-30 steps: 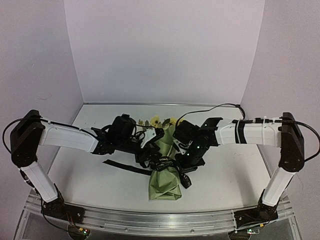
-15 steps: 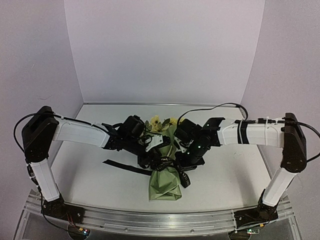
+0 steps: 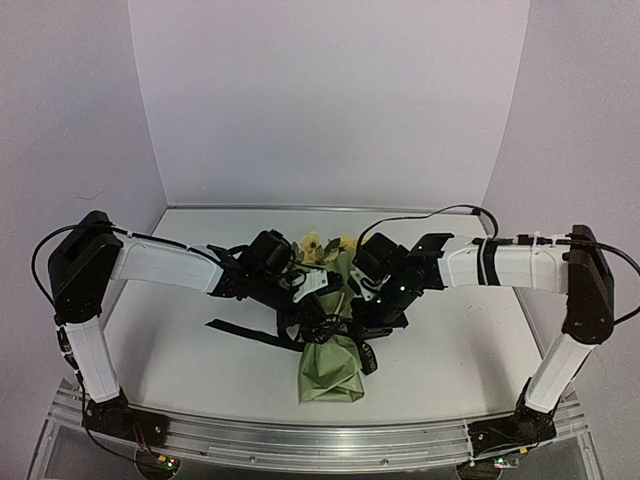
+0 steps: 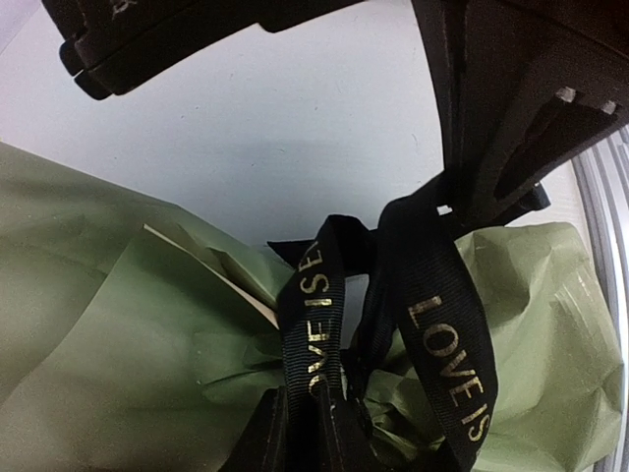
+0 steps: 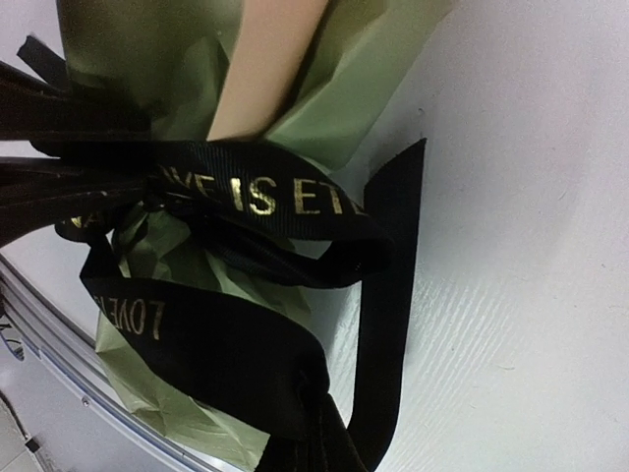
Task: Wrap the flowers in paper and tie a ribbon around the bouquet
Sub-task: Cross the half-tied ribbon over the folded bouquet.
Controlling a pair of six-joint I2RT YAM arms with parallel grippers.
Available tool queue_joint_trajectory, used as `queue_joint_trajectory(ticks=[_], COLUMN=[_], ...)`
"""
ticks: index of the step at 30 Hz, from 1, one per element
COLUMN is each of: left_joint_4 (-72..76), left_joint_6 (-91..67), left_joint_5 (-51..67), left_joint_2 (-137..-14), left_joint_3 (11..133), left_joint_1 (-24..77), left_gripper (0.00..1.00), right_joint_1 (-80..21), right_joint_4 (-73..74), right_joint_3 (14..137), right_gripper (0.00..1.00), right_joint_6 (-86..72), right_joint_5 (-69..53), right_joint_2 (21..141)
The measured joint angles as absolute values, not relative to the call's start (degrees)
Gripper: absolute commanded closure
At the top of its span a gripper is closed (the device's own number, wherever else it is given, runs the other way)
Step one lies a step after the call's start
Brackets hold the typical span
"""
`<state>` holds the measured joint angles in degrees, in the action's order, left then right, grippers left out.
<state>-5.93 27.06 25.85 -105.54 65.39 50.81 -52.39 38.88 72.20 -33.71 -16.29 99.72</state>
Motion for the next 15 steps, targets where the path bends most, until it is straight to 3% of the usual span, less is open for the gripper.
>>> queue_joint_trajectory(ticks=[4, 11, 15], left_joint_4=[-4.7, -2.4, -2.1], left_joint_6=[26.9, 26.2, 25.6], left_joint_5=[26.1, 26.9, 27.2], left_joint_2=[-105.5, -105.5, -105.5], left_joint_3=[65.2, 64.0, 64.0], left_joint_1=[50.8, 50.8, 50.8], left_gripper=[0.99, 0.99, 0.75], right_joint_1=[-50.9, -49.1, -48.7], right_joint_4=[35.9, 32.6, 32.1], right_joint_3=[72.0, 72.0, 72.0], right_gripper=[1.00, 1.00, 1.00], right_joint_6=[-33.7, -34.4, -35.1], right_joint_5=[-20.4, -26.3, -28.2], right_joint_2=[99.7, 100.7, 101.7])
